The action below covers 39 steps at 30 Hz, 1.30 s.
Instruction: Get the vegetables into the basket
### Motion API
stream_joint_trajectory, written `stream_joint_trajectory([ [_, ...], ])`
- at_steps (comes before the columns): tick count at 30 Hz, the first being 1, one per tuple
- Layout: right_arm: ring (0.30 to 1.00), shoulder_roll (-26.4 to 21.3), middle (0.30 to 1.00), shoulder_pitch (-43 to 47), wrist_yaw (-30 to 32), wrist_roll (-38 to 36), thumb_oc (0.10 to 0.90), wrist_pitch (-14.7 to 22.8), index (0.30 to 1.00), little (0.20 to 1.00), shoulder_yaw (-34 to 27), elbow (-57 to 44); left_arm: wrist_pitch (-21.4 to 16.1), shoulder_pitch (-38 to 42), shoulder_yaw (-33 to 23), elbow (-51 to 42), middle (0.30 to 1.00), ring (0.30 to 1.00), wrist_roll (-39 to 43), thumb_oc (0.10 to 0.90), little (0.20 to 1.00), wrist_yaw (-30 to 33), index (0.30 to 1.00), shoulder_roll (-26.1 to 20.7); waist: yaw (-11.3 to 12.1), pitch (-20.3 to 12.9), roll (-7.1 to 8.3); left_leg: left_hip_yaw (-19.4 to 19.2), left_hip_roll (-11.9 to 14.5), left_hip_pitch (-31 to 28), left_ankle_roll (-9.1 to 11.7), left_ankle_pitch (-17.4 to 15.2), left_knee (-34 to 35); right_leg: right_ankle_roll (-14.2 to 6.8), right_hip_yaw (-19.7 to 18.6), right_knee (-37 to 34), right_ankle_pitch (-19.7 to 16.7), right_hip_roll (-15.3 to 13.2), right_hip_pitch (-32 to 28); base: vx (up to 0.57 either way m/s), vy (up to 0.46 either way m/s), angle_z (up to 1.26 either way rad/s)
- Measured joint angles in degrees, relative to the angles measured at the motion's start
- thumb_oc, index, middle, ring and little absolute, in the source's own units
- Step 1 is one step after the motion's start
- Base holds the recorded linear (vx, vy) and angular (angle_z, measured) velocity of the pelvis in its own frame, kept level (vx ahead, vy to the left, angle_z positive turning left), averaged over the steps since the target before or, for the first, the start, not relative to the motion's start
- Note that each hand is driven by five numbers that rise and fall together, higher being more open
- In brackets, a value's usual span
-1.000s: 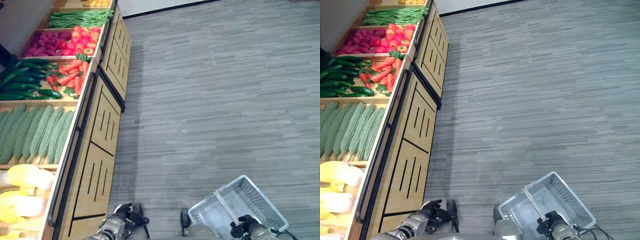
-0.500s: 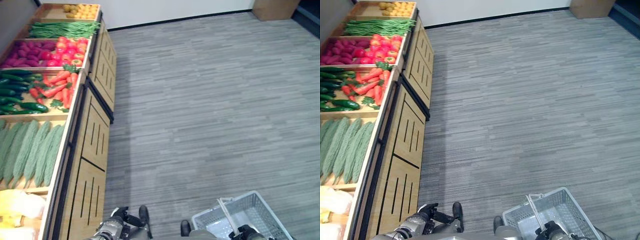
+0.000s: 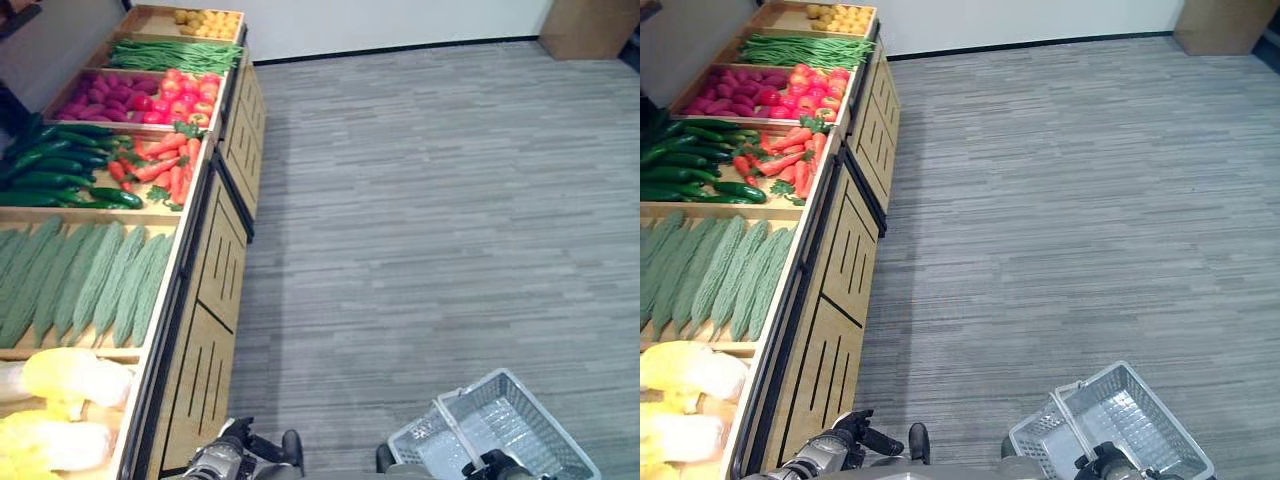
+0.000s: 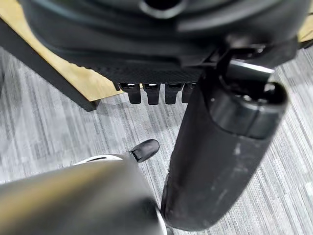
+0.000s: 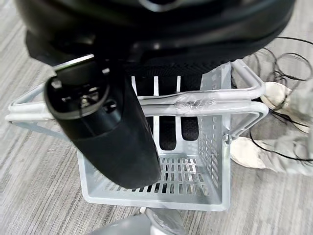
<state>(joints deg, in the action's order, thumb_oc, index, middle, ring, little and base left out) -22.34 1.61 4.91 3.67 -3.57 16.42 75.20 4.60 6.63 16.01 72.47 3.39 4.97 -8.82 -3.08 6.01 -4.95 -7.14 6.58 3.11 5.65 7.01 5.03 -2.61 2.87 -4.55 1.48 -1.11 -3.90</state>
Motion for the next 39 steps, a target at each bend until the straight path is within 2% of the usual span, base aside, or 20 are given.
stream_joint_trajectory([
  [3, 0.300, -0.56, 0.300, -0.05, 0.04, 0.00, 0.400, -0.01, 0.300, 0.300, 0.32, -0.06, -0.07, -0.42, -0.06, -0.78, 1.000, 1.000, 0.02, 0.900, 1.000, 0.02, 1.000, 0.91, 0.77, -0.04, -0.68, 0.90, 0.94, 0.57, 0.06, -0.18, -0.32, 1.34, 0.75, 0.69, 0.33, 0.86, 0.18, -0.02, -0.061, 0.13],
  [5, 0.300, -1.14, 0.300, -0.17, 0.07, 0.00, 0.400, -0.10, 0.300, 0.300, 0.43, -0.02, -0.11, -0.46, 0.00, -0.71, 1.000, 1.000, 0.05, 0.900, 1.000, 0.04, 1.000, 1.47, 0.91, -0.36, -1.55, 2.67, 0.99, 1.68, -0.04, 1.39, -1.81, 1.39, 2.30, 1.61, 0.66, 1.57, 0.05, -0.05, -0.101, 0.42],
  [7, 0.300, -1.09, 0.300, -0.59, -0.17, 0.00, 0.400, -0.52, 0.300, 0.300, 0.66, 0.22, -0.23, 0.21, -0.85, -0.78, 1.000, 1.000, 0.06, 0.900, 1.000, 0.09, 1.000, 1.03, 1.09, 0.36, -0.13, 3.87, -0.12, 2.19, 1.19, 5.53, -1.35, 2.31, 4.04, 1.75, 0.99, 0.06, 0.06, -0.03, -0.098, 0.47],
  [10, 0.300, -0.77, 0.300, 0.04, -0.29, 0.04, 0.400, -0.55, 0.300, 0.300, 2.13, 0.02, -0.30, 0.80, -3.07, -0.63, 1.000, 1.000, 1.22, 0.900, 1.000, 0.13, 1.000, 0.74, 2.62, 1.40, 1.45, 6.34, -0.78, 3.37, 3.01, 10.65, -1.35, 3.00, 5.94, 1.29, 0.58, -0.17, -0.68, -0.03, -0.083, 0.34],
  [12, 0.300, -0.63, 0.300, 0.18, -0.25, 0.11, 0.400, -0.51, 0.300, 0.300, 2.42, -0.04, -0.40, 1.30, -3.53, -0.63, 1.000, 1.000, 1.55, 0.900, 1.000, 0.12, 1.000, 0.61, 3.60, 1.88, 2.22, 6.73, -0.68, 3.51, 3.33, 12.42, -1.82, 3.09, 6.94, 1.12, 0.56, 0.02, -1.32, -0.04, -0.083, 0.30],
  [14, 0.300, -0.59, 0.300, 0.75, -0.10, 0.54, 0.400, -0.15, 0.300, 0.300, 4.34, -0.36, -0.45, 1.22, -3.86, -0.58, 1.000, 1.000, 2.22, 0.900, 1.000, 0.12, 1.000, 0.22, 4.01, 2.09, 3.28, 6.70, -0.67, 3.58, 3.64, 12.07, -3.29, 4.34, 8.59, 0.25, 0.52, 0.16, -2.59, -0.06, -0.090, 0.28],
  [19, 0.300, 0.08, 0.300, 1.28, -0.14, 0.96, 0.400, 0.14, 0.300, 0.300, 5.36, -1.06, -0.57, 2.45, -4.36, 0.11, 1.000, 1.000, 2.39, 0.900, 1.000, 0.10, 1.000, -0.06, 4.30, 2.94, 5.30, 8.32, -1.84, 5.26, 4.69, 9.86, -6.64, 5.17, 13.25, -0.26, 0.57, -0.06, -4.05, -0.06, -0.036, 0.46],
  [22, 0.300, 0.07, 0.300, 0.50, -0.16, 0.93, 0.400, -0.04, 0.300, 0.300, 5.25, -1.54, -0.71, 3.99, -3.66, 0.28, 1.000, 1.000, 2.38, 0.900, 1.000, 0.06, 1.000, 0.16, 4.60, 2.81, 4.69, 6.95, -3.60, 9.05, 2.13, 11.32, -9.56, 4.38, 17.25, 2.35, 1.55, 0.09, -3.40, -0.13, -0.025, 0.96],
  [23, 0.300, 0.11, 0.300, 0.17, -0.54, 0.96, 0.400, -0.07, 0.300, 0.300, 5.07, -1.69, -0.70, 4.84, -3.15, 0.23, 1.000, 1.000, 2.35, 0.900, 1.000, 0.10, 1.000, -0.21, 4.13, 3.00, 5.96, -0.49, -3.69, 9.75, 3.10, 15.00, -7.69, 4.91, 19.50, 2.18, 1.86, -1.94, -2.92, -0.15, -0.027, 0.92],
  [24, 0.300, 0.09, 0.300, 0.92, -0.45, 0.97, 0.400, -0.21, 0.300, 0.300, 4.96, -1.89, -0.65, 4.78, -3.87, 0.19, 1.000, 1.000, 2.42, 0.900, 1.000, 0.11, 1.000, -0.71, 4.18, 3.29, 6.96, -8.73, -2.38, 9.39, 3.12, 13.33, -7.52, 5.02, 20.92, 1.29, 1.66, -2.30, -2.91, -0.13, -0.022, 0.71],
  [25, 0.300, 0.11, 0.300, 1.03, -0.10, 0.97, 0.400, -0.10, 0.300, 0.300, 4.76, -2.55, -0.57, 4.61, -4.78, 0.19, 1.000, 1.000, 2.46, 0.900, 1.000, 0.12, 1.000, -0.96, 3.89, 3.32, 7.01, -12.13, -1.11, 8.81, 1.96, 10.26, -7.95, 4.89, 21.31, 1.01, 1.34, -2.30, -3.20, -0.15, 0.009, 0.48],
  [26, 0.300, 0.13, 0.300, 0.68, 0.06, 0.98, 0.400, -0.02, 0.300, 0.300, 4.23, -3.34, -0.02, 4.10, -4.79, 0.74, 1.000, 1.000, 2.31, 0.900, 1.000, 0.08, 1.000, -1.51, 3.16, 3.46, 7.35, -15.99, 0.72, 6.72, 2.69, 6.58, -9.31, 4.70, 23.58, 0.93, 1.20, -3.31, -4.14, -0.07, 0.001, 0.65],
  [27, 0.300, 0.07, 0.300, 0.16, 0.04, 0.98, 0.400, -0.03, 0.300, 0.300, 4.17, -3.62, 0.19, 4.07, -4.61, 1.04, 1.000, 1.000, 2.23, 0.900, 1.000, 0.08, 1.000, -1.63, 2.44, 3.40, 7.44, -17.20, 1.44, 5.94, 3.31, 5.50, -10.39, 4.59, 24.72, 1.03, 1.15, -3.89, -4.61, -0.16, 0.004, 1.06],
  [30, 0.300, -0.65, 0.300, -1.68, -0.07, 0.99, 0.400, -0.14, 0.300, 0.300, 4.17, -3.42, 0.74, 2.84, -4.38, 1.72, 1.000, 1.000, 2.16, 0.900, 1.000, -0.04, 1.000, -0.62, 1.52, 3.08, 6.67, -19.40, 3.82, 2.07, 1.77, -0.55, -16.20, 2.91, 29.93, 2.10, 1.16, -7.28, -5.34, -0.08, 0.018, 0.95],
  [31, 0.300, -0.93, 0.300, -2.99, -0.15, 0.98, 0.400, -0.25, 0.300, 0.300, 3.98, -3.42, 0.99, 1.91, -4.47, 1.69, 1.000, 1.000, 2.17, 0.900, 1.000, 0.05, 1.000, 0.52, 0.79, 2.32, 4.97, -21.33, 4.63, 0.49, 0.02, 0.18, -17.13, 2.17, 32.05, 4.09, 1.50, -8.05, -5.12, 0.01, 0.059, 1.37],
  [33, 0.300, -1.12, 0.300, -4.15, 0.98, 0.97, 0.400, -0.79, 0.300, 0.300, 2.41, -2.45, 1.54, 1.41, -4.30, 1.71, 1.000, 1.000, 2.14, 0.900, 1.000, -0.04, 1.000, 1.39, 0.18, 1.36, 2.44, -22.49, 2.78, -0.88, -2.50, -1.03, -10.90, 0.04, 33.45, 9.62, 3.46, -9.34, -4.09, 0.08, 0.087, 1.48],
  [34, 0.300, -1.07, 0.300, -4.12, 0.88, 0.92, 0.400, -0.94, 0.300, 0.300, 1.69, -1.87, 1.59, 1.37, -4.23, 1.49, 1.000, 1.000, 2.11, 0.900, 1.000, -0.03, 1.000, 1.29, 0.25, 1.41, 2.25, -22.31, 2.30, -1.19, -3.06, -0.70, -8.91, -0.51, 33.17, 10.98, 5.14, -9.57, -2.99, 0.10, 0.095, 1.03],
  [35, 0.300, -0.81, 0.300, -3.56, 0.59, 0.93, 0.400, -0.97, 0.300, 0.300, 1.15, -1.38, 1.50, 1.21, -4.29, 1.28, 1.000, 1.000, 2.06, 0.900, 1.000, 0.01, 1.000, 0.33, 0.97, 1.15, 2.70, -21.20, 1.58, -1.18, -3.24, -0.83, -5.94, -0.80, 30.49, 10.15, 6.22, -8.87, -2.15, 0.11, 0.083, 1.02],
  [36, 0.300, -0.24, 0.300, -2.87, 0.19, 0.97, 0.400, -1.04, 0.300, 0.300, 0.98, -1.25, 1.52, 1.27, -4.37, 0.86, 1.000, 1.000, 2.13, 0.900, 1.000, -0.20, 1.000, -1.10, 0.81, 1.58, 3.90, -19.42, 0.22, -1.21, -3.74, -1.15, -3.85, -2.49, 29.88, 8.51, 5.78, -8.50, -2.61, 0.09, 0.065, 0.94],
  [39, 0.300, 0.26, 0.300, -1.35, 0.17, 0.97, 0.400, -0.85, 0.300, 0.300, -0.66, -1.59, 1.29, 0.43, -4.44, -0.53, 1.000, 1.000, 2.10, 0.900, 1.000, -0.12, 1.000, -1.59, 3.14, 1.22, 4.23, -19.44, -0.44, -1.93, -4.02, -0.68, -2.48, -3.12, 29.88, 8.75, 4.87, -8.99, -3.43, 0.09, 0.112, 0.25],
])
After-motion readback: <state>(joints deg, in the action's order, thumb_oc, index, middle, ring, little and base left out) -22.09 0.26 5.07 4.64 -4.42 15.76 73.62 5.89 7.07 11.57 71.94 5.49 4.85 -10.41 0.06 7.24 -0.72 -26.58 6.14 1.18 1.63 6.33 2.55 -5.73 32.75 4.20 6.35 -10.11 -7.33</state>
